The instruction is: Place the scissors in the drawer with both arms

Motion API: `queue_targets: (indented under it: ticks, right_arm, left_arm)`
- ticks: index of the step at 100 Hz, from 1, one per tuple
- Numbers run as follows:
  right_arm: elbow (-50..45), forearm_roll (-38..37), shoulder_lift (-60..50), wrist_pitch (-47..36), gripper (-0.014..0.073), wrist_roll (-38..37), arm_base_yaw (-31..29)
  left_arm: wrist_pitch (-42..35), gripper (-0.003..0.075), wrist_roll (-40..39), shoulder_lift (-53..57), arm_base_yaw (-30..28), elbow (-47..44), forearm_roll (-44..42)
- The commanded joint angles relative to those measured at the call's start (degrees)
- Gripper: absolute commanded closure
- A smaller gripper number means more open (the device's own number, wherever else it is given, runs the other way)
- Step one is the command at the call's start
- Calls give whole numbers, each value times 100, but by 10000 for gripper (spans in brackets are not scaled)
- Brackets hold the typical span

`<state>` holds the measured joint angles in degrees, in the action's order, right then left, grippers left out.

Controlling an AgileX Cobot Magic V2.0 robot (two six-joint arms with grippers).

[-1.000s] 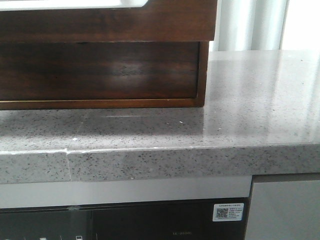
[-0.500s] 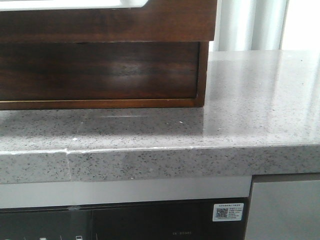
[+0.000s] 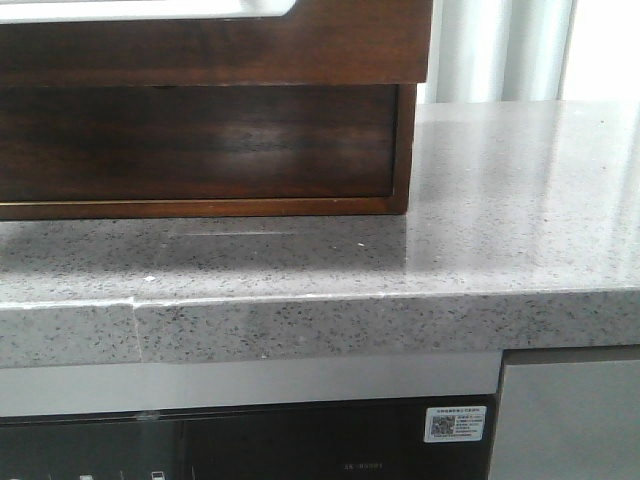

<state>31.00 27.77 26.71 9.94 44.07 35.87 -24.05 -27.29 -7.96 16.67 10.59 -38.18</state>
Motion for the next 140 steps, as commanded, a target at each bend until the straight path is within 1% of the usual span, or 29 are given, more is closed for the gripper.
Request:
queue_targets:
  ticks: [1, 12, 27, 45, 56, 132, 140]
  right_arm:
    - [-143, 262, -302, -539, 697, -22, -32]
    - [-553, 597, -592, -539, 697, -22, -32]
    - [-1061, 611, -967, -630, 697, -22, -32]
    - [-1590, 611, -1325, -688, 698, -22, -32]
    - [-1790, 611, -1354, -700, 699, -22, -32]
    - [-1814, 611, -1354, -669, 699, -22, -32]
    - [-1814, 611, -1354, -669, 699, -22, -32]
  left_arm:
    - [-196, 717, -350, 117, 8, -30, 180]
    - [-23, 717, -351, 308, 8, -245, 180]
    - [573, 717, -351, 371, 8, -507, 180]
    - [574, 717, -351, 371, 8, -654, 191]
    - [574, 717, -351, 371, 8, -711, 191]
    - [561, 717, -351, 371, 8, -832, 191]
    - [617, 717, -351, 371, 8, -869, 380]
